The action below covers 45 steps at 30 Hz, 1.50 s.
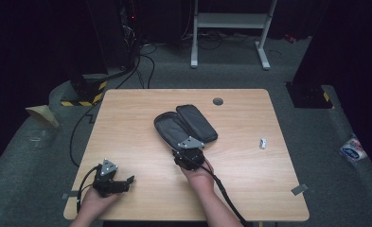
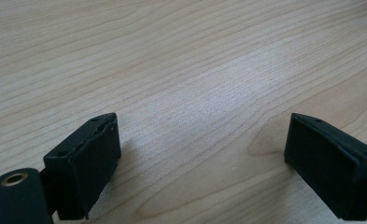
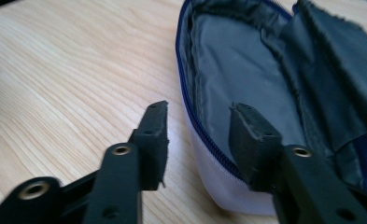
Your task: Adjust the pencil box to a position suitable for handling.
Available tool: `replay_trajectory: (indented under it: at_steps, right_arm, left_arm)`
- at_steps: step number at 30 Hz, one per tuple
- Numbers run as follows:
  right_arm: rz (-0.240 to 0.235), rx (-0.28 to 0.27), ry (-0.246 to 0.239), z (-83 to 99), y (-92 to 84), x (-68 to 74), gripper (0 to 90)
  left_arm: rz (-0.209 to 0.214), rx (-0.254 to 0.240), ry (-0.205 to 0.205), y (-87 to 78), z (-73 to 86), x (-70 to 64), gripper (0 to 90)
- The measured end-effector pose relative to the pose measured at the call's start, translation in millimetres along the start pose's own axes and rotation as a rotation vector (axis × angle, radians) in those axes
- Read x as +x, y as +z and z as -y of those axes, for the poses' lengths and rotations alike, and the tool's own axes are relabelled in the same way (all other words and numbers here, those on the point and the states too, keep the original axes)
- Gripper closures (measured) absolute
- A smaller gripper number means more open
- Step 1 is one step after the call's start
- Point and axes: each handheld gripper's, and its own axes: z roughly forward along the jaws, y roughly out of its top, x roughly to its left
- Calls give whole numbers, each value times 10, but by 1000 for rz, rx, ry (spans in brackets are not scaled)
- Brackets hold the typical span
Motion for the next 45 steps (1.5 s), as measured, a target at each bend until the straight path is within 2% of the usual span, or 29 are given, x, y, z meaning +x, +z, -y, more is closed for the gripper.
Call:
replay_trajectory:
  at_steps: [1,2,3,4,8,13,22,28,31,32,34,36,39,40,42,44,45]
  right_arm:
    - [-4,15,-1,26,15,0,647]
    - [-4,15,-1,26,15,0,647]
    - [-8,12,-12,51,5,-4,715]
    - [-10,12,-10,67,-7,-4,739]
    - [-16,10,-7,143,-88,-49,785]
    - [-13,4,-21,260,-237,-97,783]
    - [-7,-13,-10,462,-509,-164,736]
    - [-19,-34,13,602,-661,-221,683]
    - [-37,-57,54,651,-722,-241,618]
    - [-31,-60,45,640,-744,-239,607]
    - [-19,-104,61,601,-825,-262,593]
    - [-10,-112,64,589,-836,-271,586]
    - [44,-130,76,573,-836,-340,565]
    - [44,-130,76,573,-836,-340,565]
    - [86,-123,99,586,-811,-396,548]
    - [100,-112,100,592,-796,-407,528]
    - [135,-90,104,602,-772,-419,477]
  left_arm:
    - [0,0,2,-1,0,1,109]
    - [0,0,2,-1,0,1,109]
    - [-1,0,2,-1,0,1,110]
    - [-1,0,2,-1,0,1,109]
    - [1,0,0,-1,1,-1,110]
    - [0,1,1,-2,1,0,110]
    - [1,0,0,-1,1,-1,110]
    - [0,1,3,-2,1,1,110]
    - [1,2,0,-2,0,0,110]
    - [1,0,0,-1,1,0,110]
    - [2,-2,-3,1,1,-3,110]
    - [2,-2,-4,1,1,-3,110]
    - [2,-2,-4,1,1,-3,109]
    - [2,-2,-4,1,1,-3,109]
    - [2,-2,-3,1,1,-3,110]
    - [2,-2,-3,1,1,-2,109]
    - [2,-2,-4,1,1,-3,109]
